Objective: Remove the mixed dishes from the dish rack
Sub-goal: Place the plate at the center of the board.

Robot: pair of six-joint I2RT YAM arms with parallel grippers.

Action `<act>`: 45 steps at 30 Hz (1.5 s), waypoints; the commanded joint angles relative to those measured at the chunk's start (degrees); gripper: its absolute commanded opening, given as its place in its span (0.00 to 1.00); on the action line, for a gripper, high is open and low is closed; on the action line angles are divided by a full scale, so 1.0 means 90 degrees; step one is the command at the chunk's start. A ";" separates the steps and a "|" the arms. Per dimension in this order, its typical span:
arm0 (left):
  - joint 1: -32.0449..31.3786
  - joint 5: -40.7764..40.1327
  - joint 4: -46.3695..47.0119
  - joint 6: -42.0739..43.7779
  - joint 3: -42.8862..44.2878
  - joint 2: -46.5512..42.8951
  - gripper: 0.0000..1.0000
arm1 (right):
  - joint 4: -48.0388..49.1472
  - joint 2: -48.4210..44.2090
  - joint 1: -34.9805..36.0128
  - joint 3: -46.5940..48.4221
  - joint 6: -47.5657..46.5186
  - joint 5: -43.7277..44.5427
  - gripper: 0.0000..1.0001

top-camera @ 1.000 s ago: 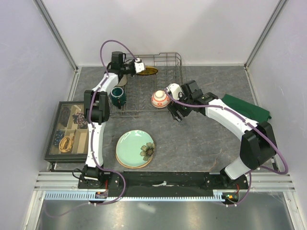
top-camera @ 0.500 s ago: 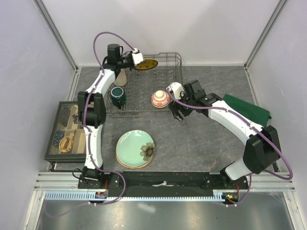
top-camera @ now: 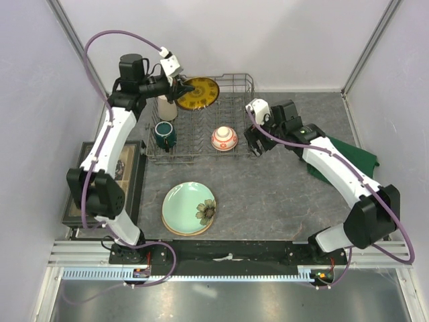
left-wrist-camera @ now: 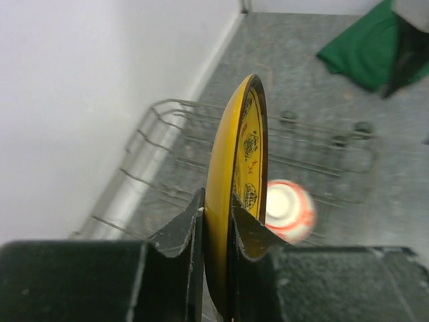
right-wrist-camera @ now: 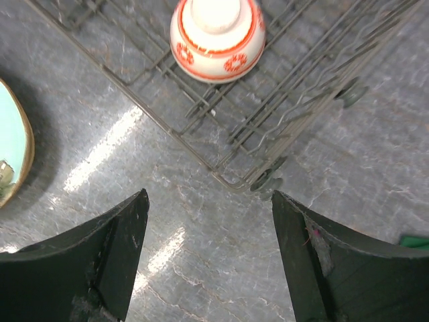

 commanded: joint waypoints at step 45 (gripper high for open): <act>0.0086 0.1166 -0.6312 0.3134 -0.3698 0.0024 0.02 | 0.0761 -0.1016 -0.0196 -0.0969 0.0345 -0.0838 0.84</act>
